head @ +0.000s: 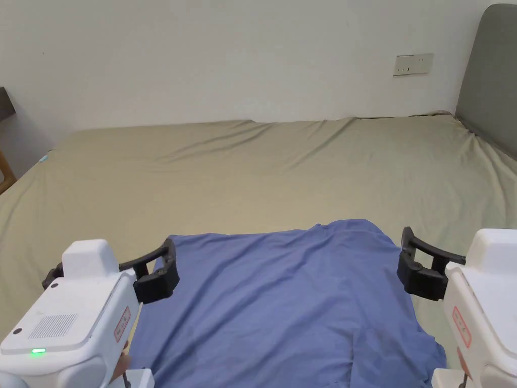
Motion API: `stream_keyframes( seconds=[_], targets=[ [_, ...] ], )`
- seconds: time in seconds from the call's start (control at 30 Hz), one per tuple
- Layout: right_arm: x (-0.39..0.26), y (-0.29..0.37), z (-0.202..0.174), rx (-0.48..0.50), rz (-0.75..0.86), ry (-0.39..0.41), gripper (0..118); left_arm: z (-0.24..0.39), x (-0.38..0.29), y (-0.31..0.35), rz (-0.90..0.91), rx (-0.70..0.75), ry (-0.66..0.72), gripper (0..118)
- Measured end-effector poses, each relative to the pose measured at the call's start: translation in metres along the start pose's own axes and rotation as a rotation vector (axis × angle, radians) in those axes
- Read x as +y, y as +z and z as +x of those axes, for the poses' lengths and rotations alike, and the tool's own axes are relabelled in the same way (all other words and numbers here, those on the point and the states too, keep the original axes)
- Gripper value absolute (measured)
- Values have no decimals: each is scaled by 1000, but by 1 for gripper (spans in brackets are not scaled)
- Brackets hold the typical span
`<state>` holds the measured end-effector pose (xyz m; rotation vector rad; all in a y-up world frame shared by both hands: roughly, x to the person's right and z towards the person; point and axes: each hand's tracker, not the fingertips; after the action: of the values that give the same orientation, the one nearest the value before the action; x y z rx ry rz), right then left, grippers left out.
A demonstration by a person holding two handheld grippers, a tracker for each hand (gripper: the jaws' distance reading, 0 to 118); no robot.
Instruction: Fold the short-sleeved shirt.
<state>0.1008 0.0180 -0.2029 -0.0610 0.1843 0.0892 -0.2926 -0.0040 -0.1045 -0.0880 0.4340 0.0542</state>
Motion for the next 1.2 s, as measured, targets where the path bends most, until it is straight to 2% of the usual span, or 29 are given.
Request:
stream_keyframes(
  seconds=[0.03, 0.07, 0.1, 0.13, 0.23, 0.27, 0.33, 0.47, 0.6, 0.73, 0.83, 0.9, 0.93, 0.97, 1.0, 1.03, 1.07, 1.2],
  targets=[
    [2, 2, -3, -1, 19, 8, 100, 5, 6, 2, 26, 0, 13, 98],
    [3, 5, -6, 13, 30, 13, 83, 8, 7, 3, 50, -6, 10, 77],
    [4, 4, -9, 16, 31, 19, 64, 9, 7, 4, 70, -9, 3, 55],
    [5, 6, -12, 17, 35, 23, 36, 11, 6, 5, 79, -9, -9, 28],
    [2, 10, -18, 24, 60, 30, 6, 18, 5, 7, 53, -68, -56, 5],
    [1, 11, -20, 18, 69, 35, 2, 19, 3, 8, 39, -75, -48, 0],
    [1, 11, -20, 36, 66, 32, 2, 16, 3, 10, 14, -110, -34, 0],
    [-2, 10, -21, 42, 57, 22, 2, 4, -4, 8, -77, -50, -39, 0],
    [-7, 5, -19, 52, 33, 18, 2, -37, -41, -16, -426, -24, 29, 0],
    [-13, 2, -16, 63, -1, -6, 2, -73, -87, -9, -600, -24, 151, 0],
    [-16, 2, -16, 60, -14, 2, 2, -95, -124, -10, -711, 33, 175, 7],
    [-19, 2, -15, 58, -21, 5, 2, -107, -144, -11, -778, 36, 245, 31],
    [-20, 2, -15, 55, -26, 6, 2, -110, -152, -11, -790, 47, 268, 49],
    [-22, 2, -15, 52, -32, 7, 2, -108, -158, -9, -797, 58, 291, 81],
    [-24, 2, -14, 51, -36, 9, 2, -106, -164, -10, -818, 60, 278, 101],
    [-25, 2, -15, 47, -44, 14, 2, -105, -170, -10, -838, 73, 253, 115],
    [-27, 2, -15, 42, -52, 16, 2, -102, -176, -10, -860, 101, 221, 118],
    [-33, -1, -11, 39, -79, 4, 2, -90, -185, -7, -863, 90, 139, 114]
  ],
)
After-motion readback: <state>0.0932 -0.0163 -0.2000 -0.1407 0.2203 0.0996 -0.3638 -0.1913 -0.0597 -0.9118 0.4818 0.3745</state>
